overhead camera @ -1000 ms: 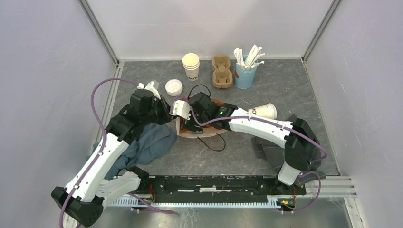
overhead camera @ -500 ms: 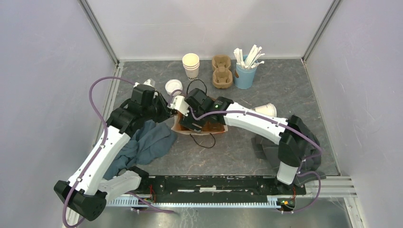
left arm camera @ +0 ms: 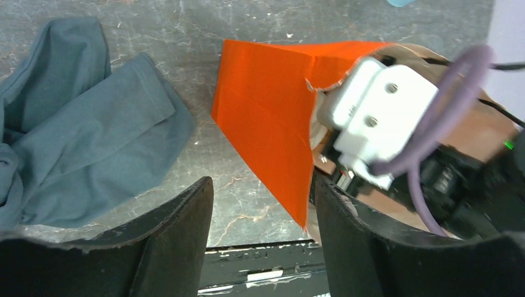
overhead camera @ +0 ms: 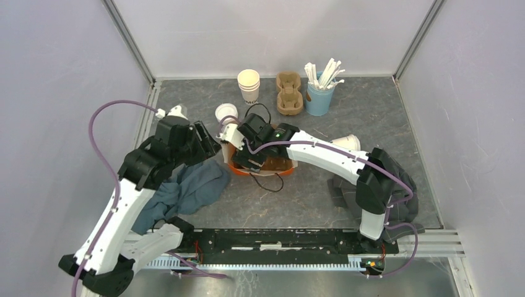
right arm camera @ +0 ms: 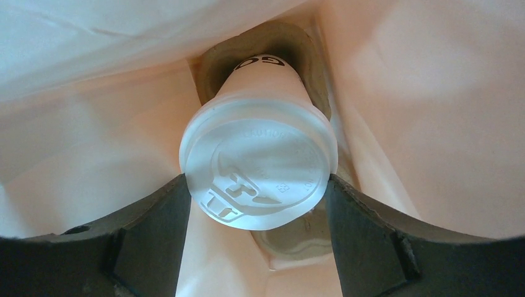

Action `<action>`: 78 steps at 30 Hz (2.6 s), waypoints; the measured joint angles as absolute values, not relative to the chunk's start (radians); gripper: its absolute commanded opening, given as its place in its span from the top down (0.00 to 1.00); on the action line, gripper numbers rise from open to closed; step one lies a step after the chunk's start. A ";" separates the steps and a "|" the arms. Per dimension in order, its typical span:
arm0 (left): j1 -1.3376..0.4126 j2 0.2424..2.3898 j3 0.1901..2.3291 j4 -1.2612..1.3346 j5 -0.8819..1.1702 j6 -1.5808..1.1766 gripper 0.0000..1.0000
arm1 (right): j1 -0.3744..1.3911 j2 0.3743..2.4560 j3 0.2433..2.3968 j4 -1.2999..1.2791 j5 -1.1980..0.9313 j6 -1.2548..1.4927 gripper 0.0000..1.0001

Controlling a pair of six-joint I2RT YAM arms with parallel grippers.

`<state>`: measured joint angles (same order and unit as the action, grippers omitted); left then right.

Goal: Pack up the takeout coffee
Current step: Place the coffee cup on the cup tray.

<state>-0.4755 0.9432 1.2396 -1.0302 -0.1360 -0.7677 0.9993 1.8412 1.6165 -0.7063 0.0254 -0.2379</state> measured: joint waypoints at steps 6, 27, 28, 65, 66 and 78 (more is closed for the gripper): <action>-0.487 0.865 1.240 -1.037 -0.188 -0.769 0.51 | 0.983 1.849 1.623 -0.714 0.002 -0.240 0.45; -0.194 1.436 1.002 -0.653 0.297 -0.743 0.75 | 0.966 1.977 1.817 -0.830 -0.042 -0.220 0.45; -0.198 1.452 0.997 -0.640 0.303 -0.743 0.75 | 0.965 1.987 1.829 -0.838 -0.040 -0.216 0.45; -0.222 1.409 0.934 -0.584 0.334 -0.697 0.75 | 0.967 1.991 1.843 -0.797 -0.011 -0.062 0.02; -0.222 1.401 0.934 -0.589 0.334 -0.696 0.74 | 0.967 1.983 1.837 -0.797 -0.011 -0.058 0.02; -0.222 1.310 0.936 -0.664 0.292 -0.668 0.70 | 0.967 1.848 1.758 -0.794 0.009 -0.019 0.02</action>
